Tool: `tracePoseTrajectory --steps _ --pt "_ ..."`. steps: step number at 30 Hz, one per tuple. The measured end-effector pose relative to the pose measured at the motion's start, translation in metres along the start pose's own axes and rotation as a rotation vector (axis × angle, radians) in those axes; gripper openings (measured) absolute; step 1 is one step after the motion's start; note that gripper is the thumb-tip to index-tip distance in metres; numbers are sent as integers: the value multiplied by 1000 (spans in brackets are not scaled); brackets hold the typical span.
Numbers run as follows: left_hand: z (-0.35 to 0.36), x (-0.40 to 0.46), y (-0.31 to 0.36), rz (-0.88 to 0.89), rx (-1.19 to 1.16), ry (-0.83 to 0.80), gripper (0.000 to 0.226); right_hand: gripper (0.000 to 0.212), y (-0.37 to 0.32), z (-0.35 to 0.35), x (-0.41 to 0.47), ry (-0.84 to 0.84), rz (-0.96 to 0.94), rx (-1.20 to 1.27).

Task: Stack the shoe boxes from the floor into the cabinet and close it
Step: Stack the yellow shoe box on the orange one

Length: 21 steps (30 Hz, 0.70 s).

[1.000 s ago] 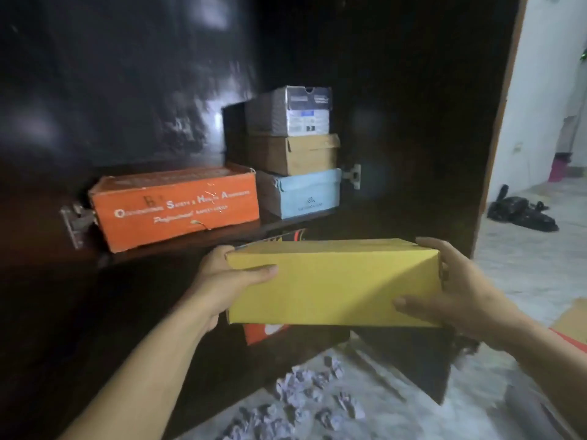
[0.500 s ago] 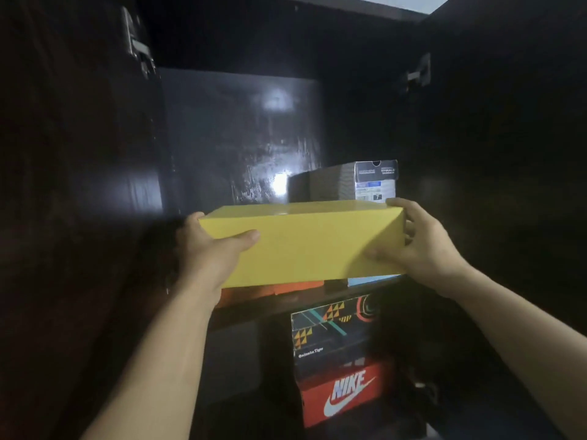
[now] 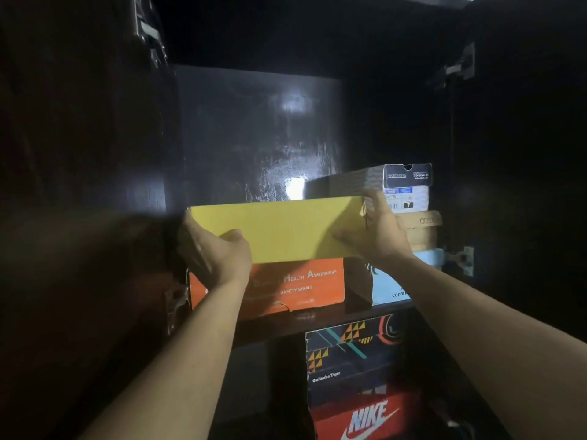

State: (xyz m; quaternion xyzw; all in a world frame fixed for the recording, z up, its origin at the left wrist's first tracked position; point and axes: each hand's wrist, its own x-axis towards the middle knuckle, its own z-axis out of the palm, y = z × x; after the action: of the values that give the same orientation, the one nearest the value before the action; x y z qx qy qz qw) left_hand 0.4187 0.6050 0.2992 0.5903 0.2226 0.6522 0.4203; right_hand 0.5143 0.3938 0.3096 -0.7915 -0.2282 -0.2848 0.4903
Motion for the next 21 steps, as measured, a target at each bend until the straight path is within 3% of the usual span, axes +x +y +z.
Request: tracePoseTrajectory --steps 5,8,12,16,21 --pt "-4 9 -5 -10 7 117 80 92 -2 12 0 -22 -43 41" --pt "-6 4 -11 17 56 105 81 87 3 23 1 -42 5 119" --pt "-3 -9 -20 76 207 -114 86 68 11 39 -4 -10 77 0" --pt "4 -18 -41 159 510 -317 94 37 10 59 -4 27 44 -224" --pt "4 -14 -67 277 762 -460 89 49 25 84 -2 -218 -35 -400"
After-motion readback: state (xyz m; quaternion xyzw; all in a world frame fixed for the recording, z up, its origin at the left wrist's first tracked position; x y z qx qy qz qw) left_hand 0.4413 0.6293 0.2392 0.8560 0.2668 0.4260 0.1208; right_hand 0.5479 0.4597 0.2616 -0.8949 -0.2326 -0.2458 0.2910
